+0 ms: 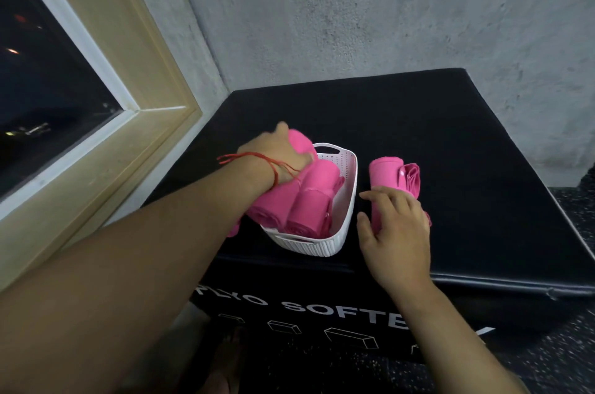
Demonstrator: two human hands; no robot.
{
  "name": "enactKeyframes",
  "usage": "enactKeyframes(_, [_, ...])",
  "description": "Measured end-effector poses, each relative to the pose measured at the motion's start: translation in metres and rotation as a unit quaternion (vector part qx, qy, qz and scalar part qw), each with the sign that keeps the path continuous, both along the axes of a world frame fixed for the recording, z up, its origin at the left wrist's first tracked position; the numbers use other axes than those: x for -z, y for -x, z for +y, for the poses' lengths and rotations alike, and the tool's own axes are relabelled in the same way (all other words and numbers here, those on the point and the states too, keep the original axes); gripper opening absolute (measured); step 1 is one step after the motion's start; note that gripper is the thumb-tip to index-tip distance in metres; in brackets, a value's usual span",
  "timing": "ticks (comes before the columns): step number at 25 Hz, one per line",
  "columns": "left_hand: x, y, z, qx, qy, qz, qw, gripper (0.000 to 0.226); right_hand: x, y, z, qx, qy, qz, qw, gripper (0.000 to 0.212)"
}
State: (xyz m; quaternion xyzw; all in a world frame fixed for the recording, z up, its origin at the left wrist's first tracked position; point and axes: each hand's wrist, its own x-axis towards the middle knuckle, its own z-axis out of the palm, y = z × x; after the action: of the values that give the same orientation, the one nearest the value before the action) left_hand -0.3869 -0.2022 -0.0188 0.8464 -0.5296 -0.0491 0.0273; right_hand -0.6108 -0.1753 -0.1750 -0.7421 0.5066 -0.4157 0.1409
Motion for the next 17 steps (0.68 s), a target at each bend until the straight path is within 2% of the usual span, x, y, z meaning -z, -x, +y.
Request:
enactKeyframes(2, [0.016, 0.007, 0.002, 0.001, -0.043, -0.030, 0.999, 0.079, -0.001, 0.000, 0.000, 0.000, -0.001, 0.002, 1.000, 0.035])
enactKeyframes(5, [0.020, 0.019, -0.002, 0.000, -0.033, -0.058, 0.998, 0.073, 0.001, 0.000, 0.001, -0.001, -0.002, 0.008, 1.000, 0.035])
enactKeyframes(12, [0.004, 0.022, -0.016, -0.028, -0.011, 0.079, 0.996, 0.089, -0.003, -0.001, 0.000, -0.009, -0.014, -0.021, 1.000, 0.028])
enactKeyframes(17, [0.001, 0.020, -0.016, -0.020, -0.024, 0.077, 0.997, 0.092, -0.004, 0.000, 0.001, -0.016, -0.015, -0.004, 1.000, 0.029])
